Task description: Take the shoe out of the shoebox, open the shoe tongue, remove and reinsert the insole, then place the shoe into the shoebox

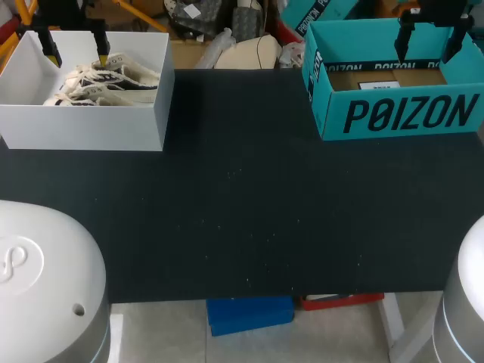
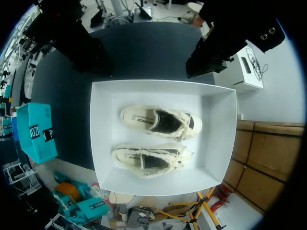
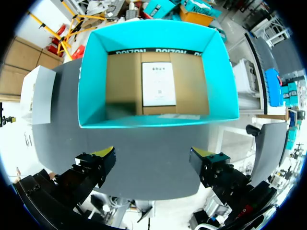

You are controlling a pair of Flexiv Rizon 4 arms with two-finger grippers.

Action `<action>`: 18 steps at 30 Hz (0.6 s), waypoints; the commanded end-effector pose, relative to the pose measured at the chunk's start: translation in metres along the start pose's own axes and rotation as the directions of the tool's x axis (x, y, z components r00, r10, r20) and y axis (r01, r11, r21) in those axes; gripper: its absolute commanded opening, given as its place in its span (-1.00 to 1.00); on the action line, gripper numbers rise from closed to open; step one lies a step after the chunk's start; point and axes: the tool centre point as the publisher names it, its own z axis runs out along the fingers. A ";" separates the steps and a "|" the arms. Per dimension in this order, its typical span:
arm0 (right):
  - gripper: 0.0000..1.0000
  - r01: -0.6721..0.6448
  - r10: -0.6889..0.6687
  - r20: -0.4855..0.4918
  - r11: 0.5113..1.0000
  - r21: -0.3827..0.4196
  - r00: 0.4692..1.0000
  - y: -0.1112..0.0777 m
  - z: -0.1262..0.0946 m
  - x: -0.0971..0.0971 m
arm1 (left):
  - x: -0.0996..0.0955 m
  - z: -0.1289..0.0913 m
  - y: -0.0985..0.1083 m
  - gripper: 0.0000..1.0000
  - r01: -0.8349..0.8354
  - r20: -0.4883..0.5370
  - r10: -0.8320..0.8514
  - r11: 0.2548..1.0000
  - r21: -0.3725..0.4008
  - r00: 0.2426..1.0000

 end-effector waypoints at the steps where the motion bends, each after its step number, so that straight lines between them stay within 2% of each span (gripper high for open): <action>1: 1.00 0.000 0.000 0.000 1.000 0.000 1.000 0.000 0.000 0.000 | 0.002 -0.002 0.001 1.00 -0.057 -0.027 0.058 0.998 0.027 0.998; 5: 1.00 0.000 0.000 0.000 1.000 0.000 1.000 0.000 0.000 0.000 | 0.008 -0.008 0.000 1.00 -0.245 -0.026 0.249 0.965 0.095 0.968; 7: 1.00 0.000 0.000 0.000 1.000 0.000 1.000 0.000 0.000 0.000 | 0.009 -0.014 -0.001 1.00 -0.381 -0.045 0.390 0.913 0.146 0.920; 9: 1.00 0.000 0.000 0.000 1.000 0.000 1.000 0.000 0.000 0.000 | 0.010 -0.018 0.001 1.00 -0.562 -0.004 0.576 0.798 0.218 0.817; 11: 1.00 0.000 0.000 0.000 1.000 0.000 1.000 0.000 0.000 0.000 | 0.008 -0.021 0.002 1.00 -0.773 0.098 0.784 0.569 0.280 0.613; 12: 1.00 0.000 0.000 0.000 1.000 0.000 1.000 0.000 0.000 0.000 | 0.005 -0.023 0.003 1.00 -0.851 0.146 0.862 0.427 0.305 0.485; 14: 1.00 0.000 0.000 0.000 1.000 0.000 1.000 0.000 0.000 0.000 | -0.003 -0.024 0.000 1.00 -0.945 0.299 0.923 0.155 0.287 0.243; 15: 1.00 0.000 0.000 0.000 1.000 0.000 1.000 0.000 0.000 0.000 | -0.009 -0.021 -0.001 1.00 -0.962 0.355 0.910 0.133 0.237 0.214; 18: 1.00 0.000 0.000 0.000 1.000 0.000 1.000 0.000 0.000 0.000 | -0.009 -0.021 -0.001 1.00 -0.973 0.389 0.912 0.041 0.229 0.130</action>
